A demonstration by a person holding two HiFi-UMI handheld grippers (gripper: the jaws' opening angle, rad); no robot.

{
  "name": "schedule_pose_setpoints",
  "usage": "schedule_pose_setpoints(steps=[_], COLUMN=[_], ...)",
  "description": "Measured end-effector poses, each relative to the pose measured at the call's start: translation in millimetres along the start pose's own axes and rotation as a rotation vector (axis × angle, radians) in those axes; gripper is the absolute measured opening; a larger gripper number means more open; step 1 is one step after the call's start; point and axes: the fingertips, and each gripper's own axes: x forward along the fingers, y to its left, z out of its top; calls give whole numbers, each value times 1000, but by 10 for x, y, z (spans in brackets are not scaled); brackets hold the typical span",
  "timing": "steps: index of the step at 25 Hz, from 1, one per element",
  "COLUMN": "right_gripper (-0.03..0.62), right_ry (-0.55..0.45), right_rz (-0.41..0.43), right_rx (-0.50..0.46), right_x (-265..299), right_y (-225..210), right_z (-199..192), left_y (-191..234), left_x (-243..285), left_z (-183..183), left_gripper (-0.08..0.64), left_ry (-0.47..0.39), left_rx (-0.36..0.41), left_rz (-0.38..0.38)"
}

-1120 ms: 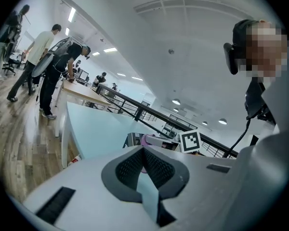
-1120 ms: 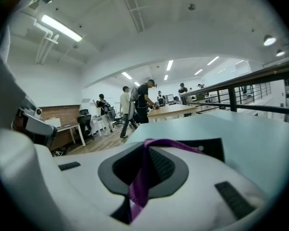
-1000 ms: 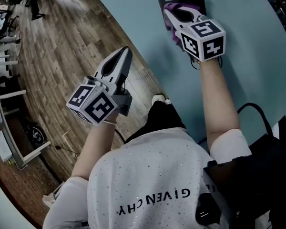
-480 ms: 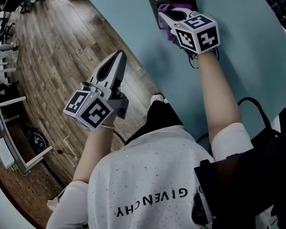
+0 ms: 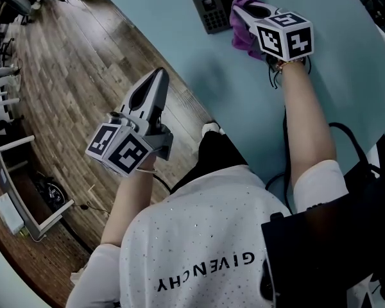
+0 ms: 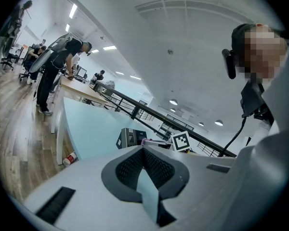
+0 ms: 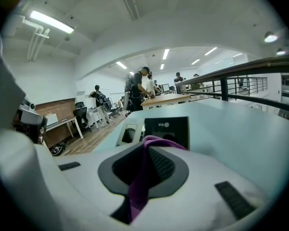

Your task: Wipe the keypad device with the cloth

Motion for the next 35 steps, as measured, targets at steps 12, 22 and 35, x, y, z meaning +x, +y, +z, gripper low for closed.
schedule_pose_setpoints(steps=[12,22,35], right_gripper=[25,25,26], right_ry=[-75,-49,28], right_rz=[-117,38,153], right_rx=[174,74,-78], right_x=[-278,26,232], right_y=[-466,437,792], right_z=[-24,98,-140], left_y=[1,-27,34], left_x=[20,16,-6], left_z=[-50,-53,-56], left_gripper=[0,1,0], left_ry=[21,15,8], left_rx=[-17,-1,-17], left_rz=[-13,-31,-20])
